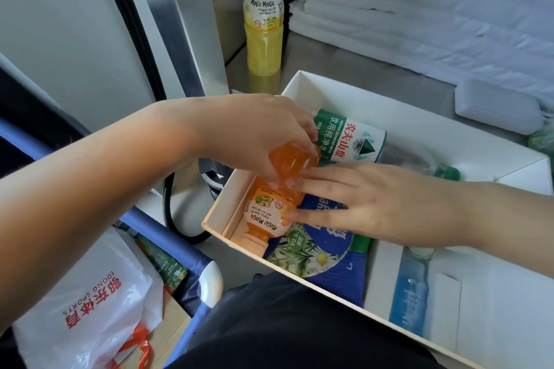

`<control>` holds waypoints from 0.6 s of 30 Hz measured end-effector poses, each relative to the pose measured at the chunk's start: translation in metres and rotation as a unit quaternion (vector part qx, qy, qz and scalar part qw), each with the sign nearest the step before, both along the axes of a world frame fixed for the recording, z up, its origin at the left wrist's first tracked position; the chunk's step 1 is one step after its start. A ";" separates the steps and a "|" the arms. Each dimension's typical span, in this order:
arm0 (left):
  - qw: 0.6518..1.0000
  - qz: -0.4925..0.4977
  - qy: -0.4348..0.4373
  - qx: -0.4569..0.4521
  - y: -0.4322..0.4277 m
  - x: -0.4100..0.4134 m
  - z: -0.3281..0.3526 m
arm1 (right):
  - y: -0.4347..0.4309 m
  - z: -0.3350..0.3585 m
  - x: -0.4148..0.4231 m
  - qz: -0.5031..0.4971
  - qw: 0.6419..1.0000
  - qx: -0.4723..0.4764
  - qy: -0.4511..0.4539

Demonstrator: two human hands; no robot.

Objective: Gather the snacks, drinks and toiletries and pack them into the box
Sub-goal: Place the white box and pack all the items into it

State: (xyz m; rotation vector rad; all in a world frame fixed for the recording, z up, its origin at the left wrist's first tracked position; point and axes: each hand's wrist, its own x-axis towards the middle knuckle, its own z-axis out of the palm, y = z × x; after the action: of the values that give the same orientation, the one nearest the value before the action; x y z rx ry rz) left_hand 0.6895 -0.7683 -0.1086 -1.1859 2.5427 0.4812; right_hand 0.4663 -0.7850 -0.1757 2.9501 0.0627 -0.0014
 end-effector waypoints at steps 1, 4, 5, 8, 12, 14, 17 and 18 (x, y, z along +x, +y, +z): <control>1.000 0.015 -0.018 0.009 -0.005 0.002 -0.004 | -0.002 -0.001 -0.002 0.000 1.000 -0.004 -0.001; 0.996 0.017 -0.065 -0.054 -0.002 0.006 -0.011 | 0.000 -0.008 -0.007 -0.020 1.000 -0.015 0.001; 0.996 0.002 -0.056 -0.071 -0.003 0.008 -0.013 | 0.002 -0.011 -0.007 -0.028 0.999 -0.021 0.006; 0.995 -0.018 0.014 -0.101 -0.005 0.012 -0.013 | 0.005 -0.016 -0.004 -0.047 0.998 -0.037 0.009; 0.993 -0.033 0.026 -0.106 -0.009 0.015 -0.015 | 0.008 -0.012 0.001 -0.060 0.996 -0.054 0.022; 0.996 -0.027 0.012 -0.089 -0.010 0.014 -0.015 | 0.009 -0.010 0.000 -0.061 0.997 -0.038 0.021; 0.995 -0.029 0.015 -0.091 -0.012 0.016 -0.016 | 0.004 -0.005 -0.005 -0.062 0.998 -0.010 0.023; 0.995 -0.031 0.018 -0.089 -0.012 0.015 -0.016 | 0.001 -0.003 -0.007 -0.069 0.997 -0.010 0.024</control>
State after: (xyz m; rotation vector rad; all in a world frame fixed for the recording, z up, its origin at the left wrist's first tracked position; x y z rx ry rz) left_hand 0.7048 -0.7803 -0.1244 -1.1620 2.6917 0.2695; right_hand 0.4591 -0.7844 -0.1787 2.9269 -0.1340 -0.0919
